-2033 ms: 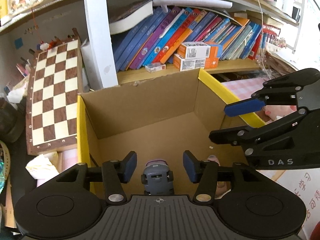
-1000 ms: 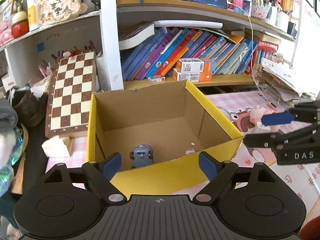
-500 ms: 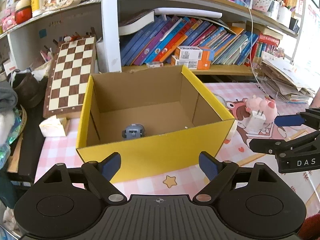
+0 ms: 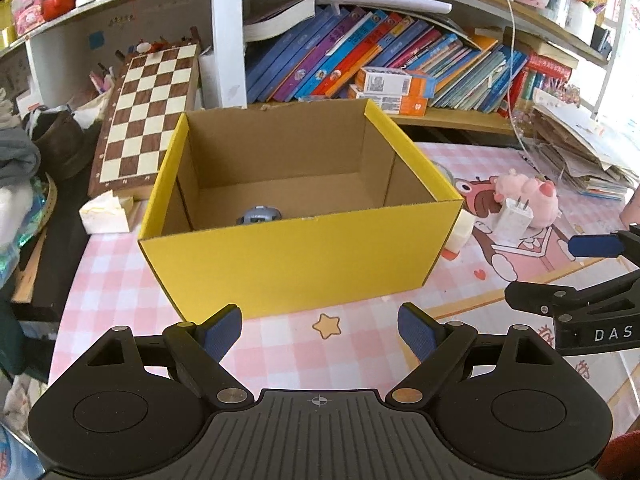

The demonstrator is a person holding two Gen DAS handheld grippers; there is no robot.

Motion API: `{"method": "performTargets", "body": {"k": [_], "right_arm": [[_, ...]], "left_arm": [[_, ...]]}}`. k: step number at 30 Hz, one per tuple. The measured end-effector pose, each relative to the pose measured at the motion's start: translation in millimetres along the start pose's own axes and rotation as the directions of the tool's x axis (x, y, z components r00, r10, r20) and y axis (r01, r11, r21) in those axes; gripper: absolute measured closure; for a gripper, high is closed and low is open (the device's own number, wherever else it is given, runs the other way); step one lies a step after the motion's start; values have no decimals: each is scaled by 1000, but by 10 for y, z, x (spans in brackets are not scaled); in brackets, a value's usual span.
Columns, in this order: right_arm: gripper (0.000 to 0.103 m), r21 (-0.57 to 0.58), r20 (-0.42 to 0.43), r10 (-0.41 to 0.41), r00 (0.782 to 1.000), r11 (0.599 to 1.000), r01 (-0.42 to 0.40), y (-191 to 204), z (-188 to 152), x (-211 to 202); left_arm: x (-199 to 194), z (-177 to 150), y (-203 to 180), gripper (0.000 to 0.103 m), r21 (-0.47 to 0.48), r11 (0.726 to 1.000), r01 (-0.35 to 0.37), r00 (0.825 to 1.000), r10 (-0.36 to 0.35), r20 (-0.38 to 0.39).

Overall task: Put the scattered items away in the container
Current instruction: 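Withdraw both tools from the box toward the white charger and pink plush pig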

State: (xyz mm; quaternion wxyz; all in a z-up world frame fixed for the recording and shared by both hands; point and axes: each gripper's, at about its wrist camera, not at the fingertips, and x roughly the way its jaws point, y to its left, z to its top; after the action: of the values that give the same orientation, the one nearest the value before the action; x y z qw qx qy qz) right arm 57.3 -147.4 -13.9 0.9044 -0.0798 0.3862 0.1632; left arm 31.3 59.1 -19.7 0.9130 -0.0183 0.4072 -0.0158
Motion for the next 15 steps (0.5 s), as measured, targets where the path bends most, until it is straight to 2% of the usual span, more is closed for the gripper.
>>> {"method": "performTargets", "body": {"k": [3, 15], "right_arm": [[3, 5, -4, -5, 1000, 1000, 5, -27, -24, -4], [2, -5, 0, 25, 1000, 1000, -25, -161, -28, -31]], "left_arm": [[-3, -15, -37, 7, -4, 1000, -12, 1000, 12, -3], [-20, -24, -189, 5, -21, 999, -50, 999, 50, -7]]}}
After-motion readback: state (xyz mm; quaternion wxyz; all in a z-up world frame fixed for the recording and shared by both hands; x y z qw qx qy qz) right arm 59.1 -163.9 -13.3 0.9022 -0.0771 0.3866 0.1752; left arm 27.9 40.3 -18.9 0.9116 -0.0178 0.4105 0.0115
